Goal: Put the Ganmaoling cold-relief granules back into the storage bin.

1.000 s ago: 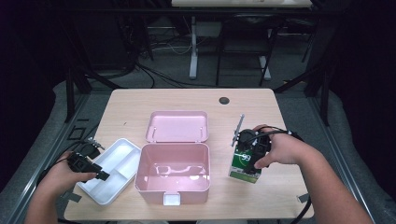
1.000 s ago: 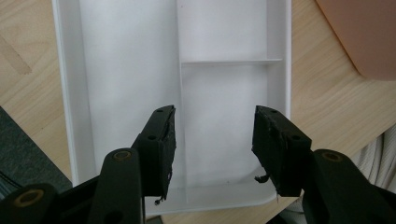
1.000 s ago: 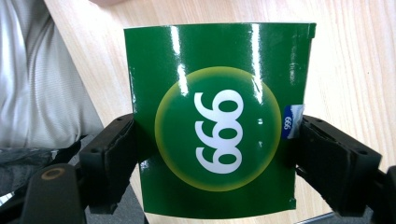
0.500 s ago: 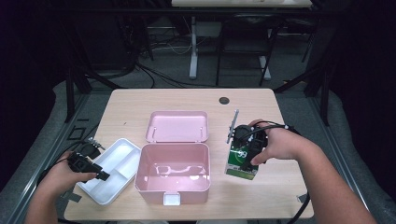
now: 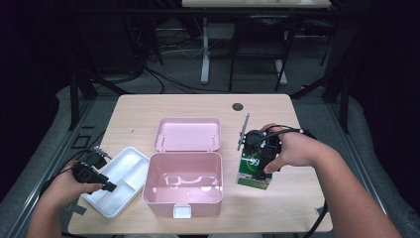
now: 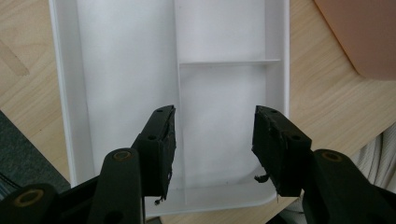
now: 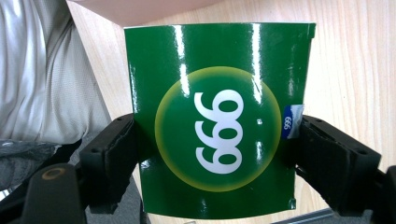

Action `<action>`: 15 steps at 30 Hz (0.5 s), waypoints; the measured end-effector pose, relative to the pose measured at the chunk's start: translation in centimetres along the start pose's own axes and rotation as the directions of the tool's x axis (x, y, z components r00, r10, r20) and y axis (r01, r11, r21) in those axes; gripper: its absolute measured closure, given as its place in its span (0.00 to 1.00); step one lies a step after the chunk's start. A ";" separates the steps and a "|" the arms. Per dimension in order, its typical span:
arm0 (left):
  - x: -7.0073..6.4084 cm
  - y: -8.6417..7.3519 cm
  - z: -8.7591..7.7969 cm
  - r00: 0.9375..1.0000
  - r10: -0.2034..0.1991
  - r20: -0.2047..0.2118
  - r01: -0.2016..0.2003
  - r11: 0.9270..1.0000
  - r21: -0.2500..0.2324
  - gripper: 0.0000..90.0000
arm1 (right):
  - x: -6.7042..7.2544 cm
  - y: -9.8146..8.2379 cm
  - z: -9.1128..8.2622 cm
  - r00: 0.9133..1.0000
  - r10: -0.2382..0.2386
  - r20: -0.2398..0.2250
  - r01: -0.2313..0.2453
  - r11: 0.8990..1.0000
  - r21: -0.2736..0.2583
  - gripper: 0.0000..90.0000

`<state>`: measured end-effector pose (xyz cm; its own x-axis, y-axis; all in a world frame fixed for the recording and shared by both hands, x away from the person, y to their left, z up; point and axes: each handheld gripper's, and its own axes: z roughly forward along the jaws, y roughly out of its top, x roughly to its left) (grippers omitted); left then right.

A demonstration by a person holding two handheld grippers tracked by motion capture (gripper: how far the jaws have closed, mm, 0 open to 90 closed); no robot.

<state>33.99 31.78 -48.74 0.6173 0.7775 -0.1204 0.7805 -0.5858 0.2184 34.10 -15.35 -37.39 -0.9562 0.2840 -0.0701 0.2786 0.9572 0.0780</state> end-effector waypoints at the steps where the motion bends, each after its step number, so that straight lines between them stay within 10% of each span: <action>1: 0.0 0.0 0.0 1.000 0.000 0.000 0.000 1.000 -0.001 0.55 | 0.0 0.1 -0.1 1.000 0.001 0.000 -0.001 1.000 -0.003 0.20; 15: 0.0 0.0 0.0 1.000 -0.001 0.003 0.001 1.000 0.001 0.55 | 0.5 2.6 -1.3 0.999 -0.049 0.022 0.049 0.999 -0.005 0.20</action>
<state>34.03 31.78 -48.79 0.6166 0.7775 -0.1241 0.7814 -0.5850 0.2174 34.20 -12.76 -35.92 -0.9666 0.2381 -0.0953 0.2310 0.9697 0.0798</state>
